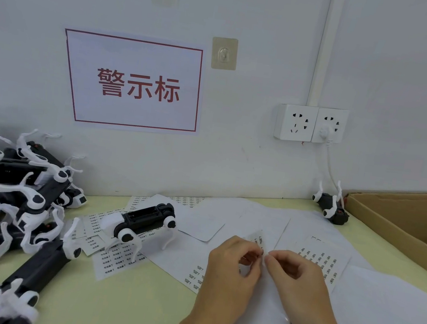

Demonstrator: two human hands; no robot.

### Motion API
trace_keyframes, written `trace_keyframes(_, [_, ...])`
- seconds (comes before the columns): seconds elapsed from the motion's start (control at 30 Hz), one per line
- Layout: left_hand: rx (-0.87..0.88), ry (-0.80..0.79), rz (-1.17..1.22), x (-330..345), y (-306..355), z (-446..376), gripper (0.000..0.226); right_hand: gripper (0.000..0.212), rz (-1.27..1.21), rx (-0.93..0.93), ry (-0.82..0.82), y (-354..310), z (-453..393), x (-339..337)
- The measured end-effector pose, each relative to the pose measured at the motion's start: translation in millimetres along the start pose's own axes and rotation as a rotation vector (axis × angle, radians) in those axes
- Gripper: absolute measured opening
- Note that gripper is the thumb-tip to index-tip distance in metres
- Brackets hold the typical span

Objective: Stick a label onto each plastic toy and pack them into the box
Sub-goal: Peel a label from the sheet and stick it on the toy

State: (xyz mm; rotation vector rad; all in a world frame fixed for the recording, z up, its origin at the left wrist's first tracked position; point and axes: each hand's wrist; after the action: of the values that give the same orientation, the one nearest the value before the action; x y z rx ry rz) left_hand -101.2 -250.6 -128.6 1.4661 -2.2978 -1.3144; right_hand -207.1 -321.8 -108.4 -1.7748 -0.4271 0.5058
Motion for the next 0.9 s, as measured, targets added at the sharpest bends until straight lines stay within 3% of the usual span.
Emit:
trace_keyframes(0.53, [-0.129,-0.023,0.044,-1.7,3.4,-0.5,0.012,0.026,0.111,-0.103,-0.011,-0.2,5.2,2.1])
trace_keyframes(0.9, [-0.232,0.026,0.138,-2.8,6.2,-2.4,0.018,0.017,0.099,-0.063,0.018,3.5,3.2,1.9])
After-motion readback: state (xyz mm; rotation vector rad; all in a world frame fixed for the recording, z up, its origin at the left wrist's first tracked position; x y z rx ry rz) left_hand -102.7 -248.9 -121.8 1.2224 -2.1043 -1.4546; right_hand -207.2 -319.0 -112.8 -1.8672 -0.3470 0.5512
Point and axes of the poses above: each hand's wrist, its own z-axis away from the middle knuckle, its own x-axis out of the palm, y = z × x, and after that the axes turned 2 degrees about -y, right-handed
